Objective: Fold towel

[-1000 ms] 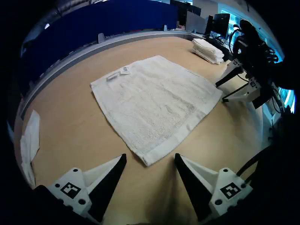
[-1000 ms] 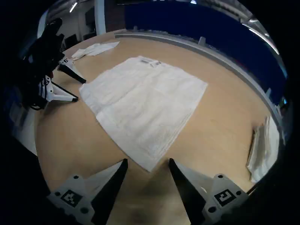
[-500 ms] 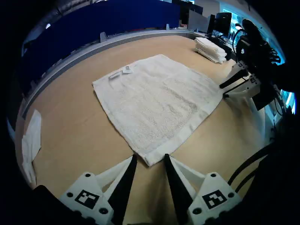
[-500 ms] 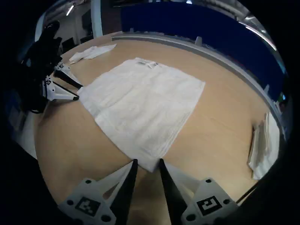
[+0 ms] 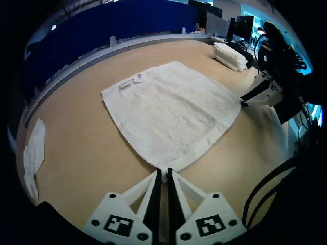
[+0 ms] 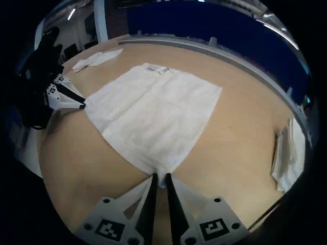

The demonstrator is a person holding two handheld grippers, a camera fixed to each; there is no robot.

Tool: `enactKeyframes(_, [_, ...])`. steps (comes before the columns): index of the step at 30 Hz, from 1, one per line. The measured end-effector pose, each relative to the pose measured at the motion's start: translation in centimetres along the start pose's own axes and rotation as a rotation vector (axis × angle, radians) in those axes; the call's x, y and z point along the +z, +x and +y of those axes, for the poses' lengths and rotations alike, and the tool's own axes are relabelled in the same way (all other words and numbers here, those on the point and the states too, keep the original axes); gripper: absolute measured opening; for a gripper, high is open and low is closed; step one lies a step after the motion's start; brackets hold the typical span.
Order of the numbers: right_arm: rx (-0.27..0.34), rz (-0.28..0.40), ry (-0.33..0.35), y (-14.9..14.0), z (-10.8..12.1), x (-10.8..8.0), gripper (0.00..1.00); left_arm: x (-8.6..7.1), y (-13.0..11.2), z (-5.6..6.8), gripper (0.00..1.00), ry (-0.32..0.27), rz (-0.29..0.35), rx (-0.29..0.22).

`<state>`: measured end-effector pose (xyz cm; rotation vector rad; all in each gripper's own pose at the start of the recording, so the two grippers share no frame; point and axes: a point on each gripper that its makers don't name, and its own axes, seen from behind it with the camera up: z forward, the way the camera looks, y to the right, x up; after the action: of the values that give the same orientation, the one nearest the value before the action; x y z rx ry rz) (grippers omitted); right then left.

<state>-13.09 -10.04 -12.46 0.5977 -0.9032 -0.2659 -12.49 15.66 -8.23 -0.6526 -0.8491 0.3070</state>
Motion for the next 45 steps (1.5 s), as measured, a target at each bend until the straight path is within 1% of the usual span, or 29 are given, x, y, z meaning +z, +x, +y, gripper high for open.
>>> enactKeyframes(3, [-0.005, 0.009, -0.007, 0.4, 0.1, -0.3, 0.16, -0.2, 0.2, 0.1, 0.06, -0.002, -0.003, -0.015])
enactKeyframes(6, [-0.012, 0.015, -0.018, 0.7, 0.3, -0.6, 0.16, -0.3, 0.1, 0.4, 0.06, -0.018, -0.006, -0.022])
enactKeyframes(11, [-0.009, 0.021, -0.016, 1.0, 0.5, -0.8, 0.16, -0.7, 0.3, 0.6, 0.06, -0.027, -0.007, -0.038])
enactKeyframes(15, [0.0, 0.032, -0.016, 1.6, 0.6, -1.2, 0.16, -1.0, 0.8, 0.7, 0.06, -0.038, -0.004, -0.06])
enactKeyframes(18, [0.006, 0.04, -0.011, 2.1, 0.5, -1.6, 0.16, -1.6, 1.5, 0.7, 0.06, -0.039, 0.008, -0.078])
enactKeyframes(26, [-0.001, 0.048, -0.011, 3.6, 0.7, -3.6, 0.16, -4.0, 3.5, 0.3, 0.06, -0.032, 0.037, -0.122])
enactKeyframes(36, [-0.029, 0.073, 0.002, 6.2, 0.1, -7.6, 0.16, -8.1, 6.0, -0.2, 0.06, -0.013, 0.076, -0.2])
enactKeyframes(42, [-0.034, 0.087, 0.012, 7.5, -0.7, -10.0, 0.16, -10.4, 7.2, -0.1, 0.06, -0.004, 0.092, -0.229])
enactKeyframes(45, [-0.033, 0.086, 0.016, 7.6, -1.0, -10.5, 0.16, -11.0, 7.3, 0.1, 0.06, -0.003, 0.094, -0.236])
